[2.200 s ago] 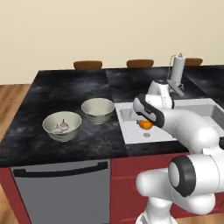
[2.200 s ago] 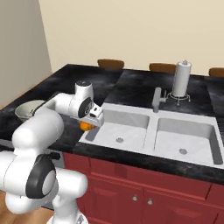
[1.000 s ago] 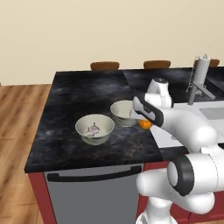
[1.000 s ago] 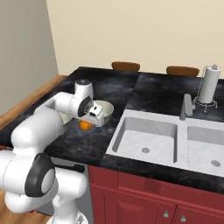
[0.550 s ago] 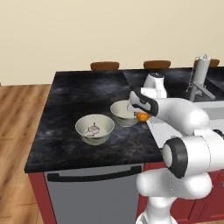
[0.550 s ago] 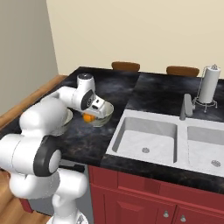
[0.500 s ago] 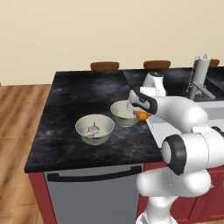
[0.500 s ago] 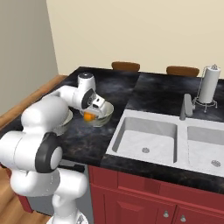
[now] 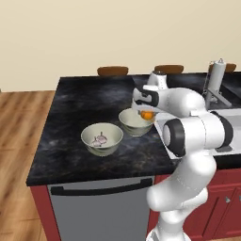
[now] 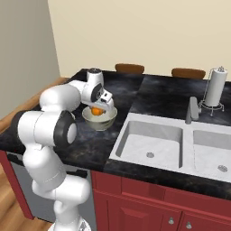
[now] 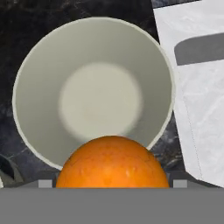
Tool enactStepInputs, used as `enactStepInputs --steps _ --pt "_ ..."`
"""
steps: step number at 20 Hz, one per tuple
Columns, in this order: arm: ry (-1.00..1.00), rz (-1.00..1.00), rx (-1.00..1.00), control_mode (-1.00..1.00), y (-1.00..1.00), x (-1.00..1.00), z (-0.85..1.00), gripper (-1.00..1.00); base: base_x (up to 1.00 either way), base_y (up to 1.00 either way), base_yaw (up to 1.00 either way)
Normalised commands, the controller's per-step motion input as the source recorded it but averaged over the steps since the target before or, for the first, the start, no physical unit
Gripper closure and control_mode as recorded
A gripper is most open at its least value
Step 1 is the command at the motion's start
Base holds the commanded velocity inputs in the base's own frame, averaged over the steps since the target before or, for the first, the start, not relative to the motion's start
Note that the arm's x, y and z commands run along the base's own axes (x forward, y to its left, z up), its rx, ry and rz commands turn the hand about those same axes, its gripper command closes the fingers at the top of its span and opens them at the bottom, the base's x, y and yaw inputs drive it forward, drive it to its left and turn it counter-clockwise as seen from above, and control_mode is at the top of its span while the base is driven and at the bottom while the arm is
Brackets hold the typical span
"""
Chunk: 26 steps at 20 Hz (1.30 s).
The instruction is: Pick the garlics from the cabinet and place them in one bowl. Pick the orange from the sink and place it in the other bowl.
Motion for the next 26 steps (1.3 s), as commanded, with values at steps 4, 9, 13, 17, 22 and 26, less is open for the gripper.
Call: enactStepInputs --steps 4,9,13,17,22,26 --pt "0.05 0.0 0.0 -1.0 0.0 0.77 -0.14 1.0 0.0 0.0 0.0" --pt "0.08 0.0 0.0 -1.0 0.0 0.71 -0.42 1.0 0.0 0.0 0.0" --pt "0.05 0.0 0.0 -1.0 0.0 0.53 -0.46 1.0 0.0 0.0 0.0" --pt "0.0 0.0 0.0 -1.0 0.04 0.26 -0.35 1.0 0.0 0.0 0.0" --pt "0.0 0.02 0.0 -1.0 0.16 0.01 -0.3 1.0 0.0 0.0 0.0" --pt "0.0 0.02 0.0 -1.0 0.12 0.0 -0.37 1.0 0.0 0.0 0.0"
